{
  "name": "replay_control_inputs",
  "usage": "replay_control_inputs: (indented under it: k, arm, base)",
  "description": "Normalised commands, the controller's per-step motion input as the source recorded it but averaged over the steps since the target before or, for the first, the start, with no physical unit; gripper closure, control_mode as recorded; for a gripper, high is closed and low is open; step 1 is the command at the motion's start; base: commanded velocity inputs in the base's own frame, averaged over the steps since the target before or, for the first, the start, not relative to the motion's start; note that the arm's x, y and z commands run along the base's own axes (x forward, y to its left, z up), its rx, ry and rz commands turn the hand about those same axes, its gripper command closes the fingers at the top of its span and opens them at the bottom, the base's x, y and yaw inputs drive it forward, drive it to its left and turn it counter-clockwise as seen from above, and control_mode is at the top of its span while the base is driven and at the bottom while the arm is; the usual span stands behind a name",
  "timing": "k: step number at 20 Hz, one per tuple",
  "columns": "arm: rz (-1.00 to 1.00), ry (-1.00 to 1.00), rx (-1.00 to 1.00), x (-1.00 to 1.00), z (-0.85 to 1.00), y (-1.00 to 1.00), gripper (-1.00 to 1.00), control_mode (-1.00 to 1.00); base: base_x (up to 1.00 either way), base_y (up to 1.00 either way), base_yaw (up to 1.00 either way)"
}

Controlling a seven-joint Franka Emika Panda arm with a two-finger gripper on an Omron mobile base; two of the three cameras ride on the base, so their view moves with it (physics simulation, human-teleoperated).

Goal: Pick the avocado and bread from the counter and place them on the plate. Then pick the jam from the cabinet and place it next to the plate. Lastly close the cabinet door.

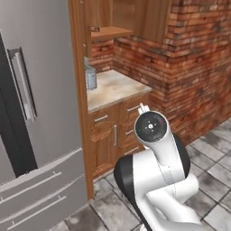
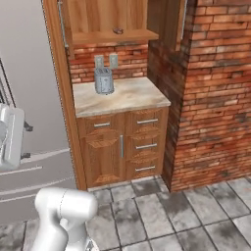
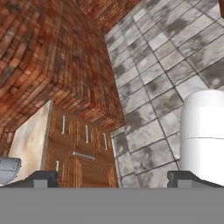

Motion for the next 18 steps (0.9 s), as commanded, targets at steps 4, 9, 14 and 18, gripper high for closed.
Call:
replay_control_inputs:
  k: [4, 9, 14, 18]
  arm:
    - [0.00, 0.00, 0.00, 0.00, 0.00, 0.00, -1.00, 1.00]
    - [0.00, 0.00, 0.00, 0.00, 0.00, 0.00, -1.00, 1.00]
    - [0.00, 0.00, 0.00, 0.00, 0.00, 0.00, -1.00, 1.00]
    - [0.00, 0.00, 0.00, 0.00, 0.00, 0.00, -1.00, 1.00]
  base:
    - [0.49, 0.00, -0.36]
    - [0.62, 0.01, -0.31]
    - [0.76, 0.17, -0.19]
    - [0.80, 0.11, -0.08]
